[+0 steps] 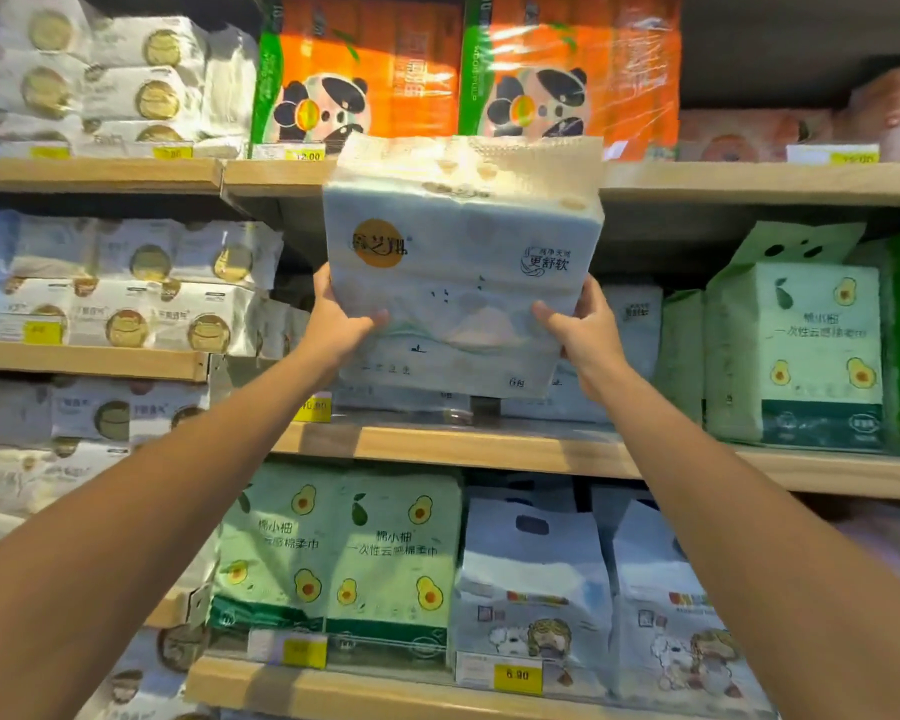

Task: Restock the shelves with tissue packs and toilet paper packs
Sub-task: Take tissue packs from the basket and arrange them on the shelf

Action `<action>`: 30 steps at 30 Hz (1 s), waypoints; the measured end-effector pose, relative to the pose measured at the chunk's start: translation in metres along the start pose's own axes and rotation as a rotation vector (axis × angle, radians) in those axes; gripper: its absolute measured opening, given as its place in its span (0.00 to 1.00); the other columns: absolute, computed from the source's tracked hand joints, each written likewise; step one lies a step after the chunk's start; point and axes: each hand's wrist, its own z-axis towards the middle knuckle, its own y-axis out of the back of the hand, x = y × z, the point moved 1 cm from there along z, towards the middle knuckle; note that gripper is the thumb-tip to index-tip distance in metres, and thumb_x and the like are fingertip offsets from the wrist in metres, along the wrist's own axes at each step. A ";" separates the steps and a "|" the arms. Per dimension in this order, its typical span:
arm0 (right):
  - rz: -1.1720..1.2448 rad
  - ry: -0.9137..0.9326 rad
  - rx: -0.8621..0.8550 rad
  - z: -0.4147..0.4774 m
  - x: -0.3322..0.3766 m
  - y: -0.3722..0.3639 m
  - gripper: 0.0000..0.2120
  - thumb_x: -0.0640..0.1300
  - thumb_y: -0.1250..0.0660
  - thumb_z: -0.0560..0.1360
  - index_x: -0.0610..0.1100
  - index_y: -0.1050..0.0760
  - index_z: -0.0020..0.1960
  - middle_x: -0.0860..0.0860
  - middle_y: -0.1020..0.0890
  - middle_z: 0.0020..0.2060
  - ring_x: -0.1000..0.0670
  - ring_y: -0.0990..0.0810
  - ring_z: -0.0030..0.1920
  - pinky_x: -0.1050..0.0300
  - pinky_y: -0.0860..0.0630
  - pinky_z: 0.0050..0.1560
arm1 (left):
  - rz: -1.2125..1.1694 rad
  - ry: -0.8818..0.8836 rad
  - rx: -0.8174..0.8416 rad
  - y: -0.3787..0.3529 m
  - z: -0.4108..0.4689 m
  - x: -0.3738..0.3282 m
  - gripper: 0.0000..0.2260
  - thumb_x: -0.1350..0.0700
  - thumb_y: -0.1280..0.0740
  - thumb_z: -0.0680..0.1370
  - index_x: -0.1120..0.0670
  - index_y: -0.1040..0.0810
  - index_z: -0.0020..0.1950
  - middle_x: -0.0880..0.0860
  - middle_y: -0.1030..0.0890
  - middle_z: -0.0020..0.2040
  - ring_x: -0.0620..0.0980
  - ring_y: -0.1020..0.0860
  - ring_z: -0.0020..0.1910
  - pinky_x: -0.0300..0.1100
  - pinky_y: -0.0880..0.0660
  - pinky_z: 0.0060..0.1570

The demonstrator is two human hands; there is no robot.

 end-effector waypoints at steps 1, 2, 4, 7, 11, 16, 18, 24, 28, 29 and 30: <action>0.000 -0.011 0.001 0.001 -0.005 -0.005 0.27 0.37 0.29 0.73 0.45 0.33 0.69 0.50 0.20 0.58 0.50 0.20 0.56 0.51 0.20 0.52 | 0.000 -0.002 -0.002 0.003 0.003 0.006 0.38 0.67 0.29 0.72 0.58 0.48 0.74 0.56 0.34 0.69 0.47 0.33 0.65 0.45 0.32 0.67; -0.001 -0.020 -0.002 0.003 -0.010 -0.010 0.27 0.36 0.29 0.73 0.45 0.33 0.70 0.50 0.21 0.58 0.50 0.21 0.57 0.51 0.21 0.53 | 0.006 0.006 -0.002 0.006 0.005 0.011 0.38 0.67 0.29 0.72 0.58 0.47 0.74 0.55 0.34 0.68 0.47 0.33 0.64 0.43 0.32 0.66; -0.021 -0.034 -0.006 0.006 -0.019 -0.021 0.25 0.35 0.30 0.73 0.44 0.33 0.69 0.50 0.21 0.58 0.49 0.21 0.57 0.49 0.22 0.55 | 0.030 0.038 0.002 0.013 0.009 0.024 0.37 0.66 0.29 0.72 0.57 0.48 0.74 0.54 0.33 0.68 0.48 0.33 0.65 0.40 0.33 0.63; -0.074 -0.087 -0.007 0.009 -0.031 -0.037 0.21 0.38 0.32 0.75 0.43 0.32 0.67 0.49 0.21 0.56 0.49 0.21 0.54 0.50 0.22 0.52 | 0.118 0.104 0.038 0.021 0.011 0.043 0.38 0.62 0.29 0.74 0.56 0.51 0.75 0.55 0.36 0.72 0.52 0.36 0.71 0.42 0.36 0.64; -0.121 -0.137 -0.066 0.015 -0.038 -0.053 0.24 0.42 0.33 0.76 0.41 0.35 0.69 0.48 0.23 0.60 0.50 0.23 0.51 0.61 0.28 0.38 | 0.201 0.152 0.046 0.026 0.023 0.060 0.40 0.58 0.30 0.76 0.55 0.55 0.77 0.56 0.39 0.75 0.55 0.37 0.72 0.47 0.39 0.69; -0.195 -0.147 -0.066 0.025 -0.047 -0.061 0.31 0.39 0.31 0.74 0.43 0.42 0.73 0.52 0.26 0.54 0.51 0.25 0.53 0.57 0.29 0.52 | 0.326 0.165 0.129 0.027 0.048 0.071 0.46 0.55 0.31 0.76 0.56 0.65 0.77 0.56 0.40 0.76 0.57 0.37 0.73 0.51 0.38 0.69; -0.237 -0.137 -0.060 0.031 -0.050 -0.065 0.35 0.37 0.30 0.73 0.45 0.44 0.73 0.52 0.26 0.54 0.50 0.24 0.53 0.56 0.28 0.53 | 0.359 0.164 0.159 0.025 0.054 0.076 0.46 0.54 0.31 0.76 0.56 0.67 0.76 0.55 0.38 0.76 0.58 0.35 0.72 0.52 0.36 0.68; -0.266 -0.101 -0.030 0.044 -0.058 -0.075 0.37 0.31 0.30 0.71 0.44 0.46 0.72 0.47 0.25 0.56 0.48 0.24 0.54 0.57 0.26 0.51 | 0.445 0.153 0.238 0.021 0.075 0.088 0.25 0.56 0.32 0.76 0.64 0.34 0.69 0.59 0.24 0.63 0.57 0.25 0.59 0.48 0.28 0.56; -0.281 -0.121 -0.015 0.051 -0.060 -0.080 0.37 0.32 0.30 0.72 0.45 0.47 0.73 0.48 0.26 0.56 0.50 0.26 0.53 0.59 0.28 0.51 | 0.453 0.183 0.239 0.023 0.088 0.099 0.25 0.54 0.30 0.75 0.62 0.33 0.68 0.61 0.26 0.65 0.59 0.26 0.61 0.53 0.27 0.63; -0.288 -0.129 -0.010 0.053 -0.060 -0.081 0.36 0.33 0.30 0.72 0.45 0.46 0.73 0.49 0.27 0.55 0.50 0.26 0.52 0.59 0.27 0.51 | 0.443 0.144 0.222 0.021 0.090 0.098 0.28 0.58 0.30 0.75 0.62 0.37 0.70 0.62 0.30 0.67 0.59 0.29 0.64 0.52 0.30 0.65; -0.298 -0.133 -0.005 0.055 -0.060 -0.082 0.36 0.34 0.30 0.72 0.44 0.46 0.72 0.49 0.26 0.55 0.50 0.26 0.51 0.59 0.27 0.50 | 0.420 0.102 0.192 0.018 0.093 0.096 0.32 0.62 0.30 0.74 0.63 0.43 0.73 0.62 0.34 0.70 0.58 0.32 0.67 0.50 0.33 0.68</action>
